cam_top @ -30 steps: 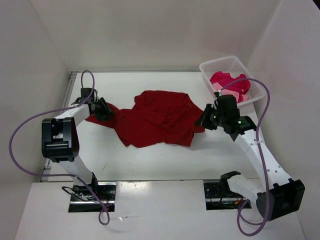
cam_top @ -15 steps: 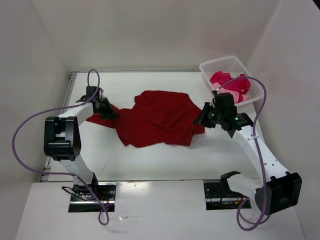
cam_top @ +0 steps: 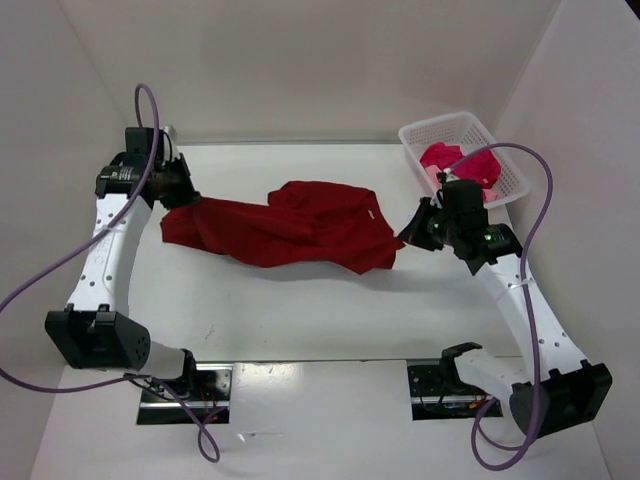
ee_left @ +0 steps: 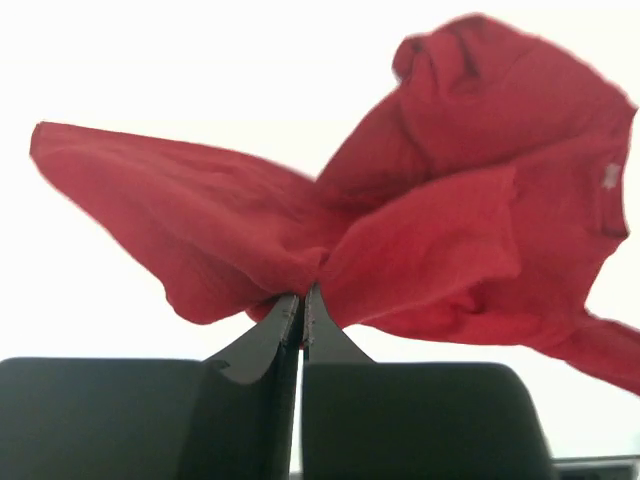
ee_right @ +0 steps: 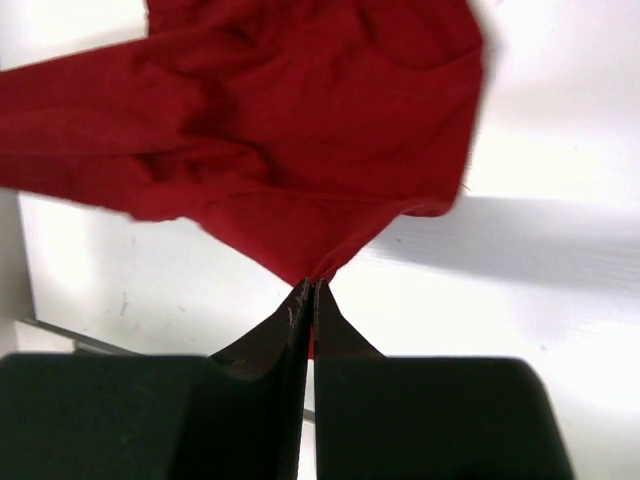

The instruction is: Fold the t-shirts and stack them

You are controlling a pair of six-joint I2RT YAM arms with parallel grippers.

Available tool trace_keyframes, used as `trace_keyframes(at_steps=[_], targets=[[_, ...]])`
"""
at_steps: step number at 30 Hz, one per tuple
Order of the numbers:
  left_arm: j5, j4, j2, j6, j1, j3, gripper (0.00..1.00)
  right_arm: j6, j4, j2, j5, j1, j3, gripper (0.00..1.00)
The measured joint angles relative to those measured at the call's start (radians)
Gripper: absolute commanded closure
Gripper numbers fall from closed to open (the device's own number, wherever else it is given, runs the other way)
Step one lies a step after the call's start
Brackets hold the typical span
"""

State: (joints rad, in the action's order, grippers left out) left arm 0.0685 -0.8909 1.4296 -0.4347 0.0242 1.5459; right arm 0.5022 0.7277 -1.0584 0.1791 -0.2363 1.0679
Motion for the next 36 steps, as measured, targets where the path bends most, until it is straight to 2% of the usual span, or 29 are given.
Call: trace_keyframes(at_steps=[4,8,13,15,18,21,23,28,33,34,36], targets=[[-0.041,-0.080,-0.019,0.039,-0.033,-0.036,0.98,-0.016,0.031,0.000,-0.048,0.001,0.000,0.96],[-0.063,-0.099,0.097,0.048,-0.059,-0.024,0.99,-0.023,0.034,-0.055,-0.088,0.008,0.029,0.96],[0.020,-0.073,0.386,0.039,-0.056,0.193,1.00,-0.013,0.001,-0.172,-0.051,0.010,0.137,0.96],[0.047,-0.047,0.429,0.039,-0.065,0.253,1.00,-0.010,-0.019,-0.194,-0.033,0.010,0.191,0.96],[0.054,-0.019,0.361,0.042,-0.076,0.208,1.00,-0.002,-0.047,-0.160,-0.006,0.010,0.204,0.96],[0.058,-0.018,0.177,0.043,-0.079,0.027,1.00,0.002,-0.034,-0.068,0.027,0.010,0.156,0.96],[0.058,-0.074,0.064,0.043,-0.069,-0.049,1.00,0.002,0.022,-0.003,0.027,0.003,0.140,0.96],[0.037,-0.142,-0.093,0.043,-0.061,-0.069,0.96,0.002,0.076,0.053,-0.006,-0.033,0.179,0.95],[0.002,-0.160,-0.069,0.049,-0.108,-0.134,0.90,-0.003,0.047,0.015,-0.043,-0.034,0.126,0.95],[-0.014,-0.157,-0.042,0.049,-0.117,-0.150,0.82,-0.004,0.029,0.002,-0.057,-0.033,0.082,0.95],[-0.031,-0.128,0.034,0.048,-0.132,-0.188,0.77,-0.002,0.017,-0.043,-0.074,-0.022,0.005,0.95]])
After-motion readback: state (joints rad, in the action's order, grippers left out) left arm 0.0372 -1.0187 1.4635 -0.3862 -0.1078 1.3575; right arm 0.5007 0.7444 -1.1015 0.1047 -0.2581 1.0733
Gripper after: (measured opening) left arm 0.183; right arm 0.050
